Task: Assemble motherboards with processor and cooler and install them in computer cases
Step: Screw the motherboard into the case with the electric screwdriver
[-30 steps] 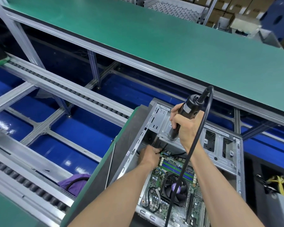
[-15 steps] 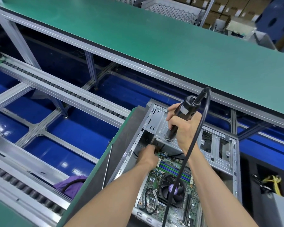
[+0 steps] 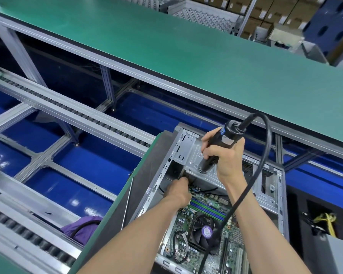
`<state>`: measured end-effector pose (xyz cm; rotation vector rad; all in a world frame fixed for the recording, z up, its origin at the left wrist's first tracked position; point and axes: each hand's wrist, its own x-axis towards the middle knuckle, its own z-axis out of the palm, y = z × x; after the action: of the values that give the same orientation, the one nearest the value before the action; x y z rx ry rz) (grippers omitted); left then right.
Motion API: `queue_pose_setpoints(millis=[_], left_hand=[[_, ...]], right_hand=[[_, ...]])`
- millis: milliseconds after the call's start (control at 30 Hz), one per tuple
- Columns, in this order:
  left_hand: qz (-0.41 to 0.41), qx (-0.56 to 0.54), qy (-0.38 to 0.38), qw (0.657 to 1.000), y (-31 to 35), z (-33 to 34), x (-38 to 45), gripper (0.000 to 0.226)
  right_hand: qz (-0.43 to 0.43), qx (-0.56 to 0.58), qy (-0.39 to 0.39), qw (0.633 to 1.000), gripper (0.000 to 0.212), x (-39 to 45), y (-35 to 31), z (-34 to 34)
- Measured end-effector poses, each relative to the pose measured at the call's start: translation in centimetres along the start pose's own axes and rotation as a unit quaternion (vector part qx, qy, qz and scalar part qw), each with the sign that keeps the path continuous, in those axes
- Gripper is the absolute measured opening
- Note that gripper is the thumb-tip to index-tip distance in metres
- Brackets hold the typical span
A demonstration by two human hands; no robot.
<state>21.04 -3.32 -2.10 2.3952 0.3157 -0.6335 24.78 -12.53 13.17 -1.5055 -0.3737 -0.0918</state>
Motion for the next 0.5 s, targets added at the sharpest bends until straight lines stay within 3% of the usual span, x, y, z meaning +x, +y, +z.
queue_pose_setpoints(millis=[500], left_hand=[[0.025,-0.003,0.000,1.000,0.2,-0.9,-1.6,0.013]], right_hand=[[-0.100,0.054,0.054,0.992,0.006,-0.7,-9.8,-1.3]])
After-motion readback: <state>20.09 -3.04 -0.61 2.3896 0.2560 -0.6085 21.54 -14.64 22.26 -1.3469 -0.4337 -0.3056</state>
